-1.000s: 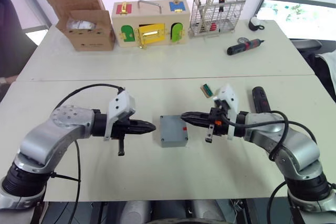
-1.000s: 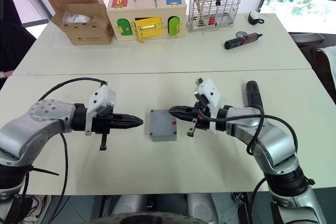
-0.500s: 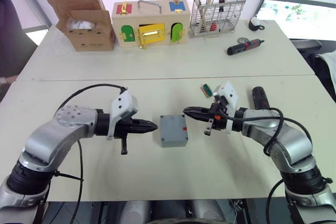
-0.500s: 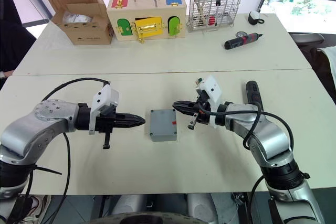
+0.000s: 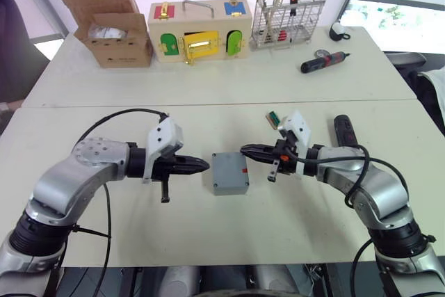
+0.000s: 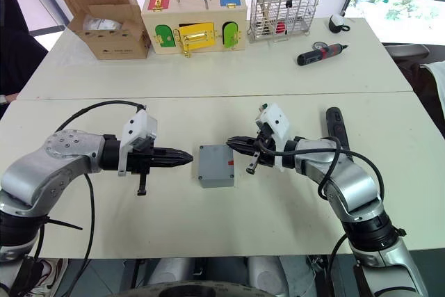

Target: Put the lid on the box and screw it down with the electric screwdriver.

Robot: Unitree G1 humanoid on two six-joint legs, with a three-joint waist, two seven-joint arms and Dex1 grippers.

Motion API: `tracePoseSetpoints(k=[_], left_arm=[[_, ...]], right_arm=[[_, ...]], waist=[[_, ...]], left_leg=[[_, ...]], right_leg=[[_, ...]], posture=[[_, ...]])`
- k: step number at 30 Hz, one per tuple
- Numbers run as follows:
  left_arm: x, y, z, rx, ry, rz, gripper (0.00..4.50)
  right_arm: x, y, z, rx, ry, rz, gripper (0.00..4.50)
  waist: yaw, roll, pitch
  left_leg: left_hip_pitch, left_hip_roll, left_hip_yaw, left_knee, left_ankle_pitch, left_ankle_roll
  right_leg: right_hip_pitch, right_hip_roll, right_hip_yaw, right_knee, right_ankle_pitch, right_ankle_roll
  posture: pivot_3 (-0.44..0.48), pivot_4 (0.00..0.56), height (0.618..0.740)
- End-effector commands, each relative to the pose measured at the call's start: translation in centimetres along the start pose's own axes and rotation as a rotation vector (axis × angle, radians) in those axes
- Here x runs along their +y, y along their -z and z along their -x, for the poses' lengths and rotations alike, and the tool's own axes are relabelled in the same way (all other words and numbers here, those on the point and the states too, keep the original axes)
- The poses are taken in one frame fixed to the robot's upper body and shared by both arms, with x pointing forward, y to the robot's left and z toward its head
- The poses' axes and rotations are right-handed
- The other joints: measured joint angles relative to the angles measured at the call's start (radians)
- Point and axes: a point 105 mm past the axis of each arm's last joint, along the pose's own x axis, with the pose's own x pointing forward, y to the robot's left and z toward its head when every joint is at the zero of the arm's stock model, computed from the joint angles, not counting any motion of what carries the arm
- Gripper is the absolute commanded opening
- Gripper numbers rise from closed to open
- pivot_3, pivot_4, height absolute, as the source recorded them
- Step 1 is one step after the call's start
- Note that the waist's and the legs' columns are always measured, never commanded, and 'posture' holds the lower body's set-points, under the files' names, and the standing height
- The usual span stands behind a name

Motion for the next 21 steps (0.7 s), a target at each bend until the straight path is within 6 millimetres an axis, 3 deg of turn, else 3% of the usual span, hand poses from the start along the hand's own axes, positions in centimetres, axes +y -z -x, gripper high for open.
tracePoseSetpoints(k=[1, 20, 21], left_arm=[[0.2, -0.4, 0.2, -0.012, -0.017, -0.026, 0.0], [0.4, -0.5, 0.2, -0.015, -0.023, -0.028, 0.0], [0.4, -0.5, 0.2, -0.015, -0.024, -0.027, 0.0]], right_arm=[[0.0, -0.5, -0.2, -0.026, -0.006, 0.021, 0.03], [-0.3, 0.4, -0.4, -0.003, 0.006, 0.023, 0.03], [-0.2, 0.5, -0.4, 0.005, -0.002, 0.033, 0.28]], waist=[[0.0, 0.0, 0.0], [-0.001, 0.0, 0.0], [-0.001, 0.0, 0.0]], left_leg=[[0.0, 0.0, 0.0, 0.0, 0.0, 0.0], [0.0, 0.0, 0.0, 0.0, 0.0, 0.0], [0.0, 0.0, 0.0, 0.0, 0.0, 0.0]], right_leg=[[0.0, 0.0, 0.0, 0.0, 0.0, 0.0], [0.0, 0.0, 0.0, 0.0, 0.0, 0.0], [0.0, 0.0, 0.0, 0.0, 0.0, 0.0]], posture=[[0.0, 0.15, 0.74], [0.0, 0.15, 0.74], [0.0, 0.15, 0.74]])
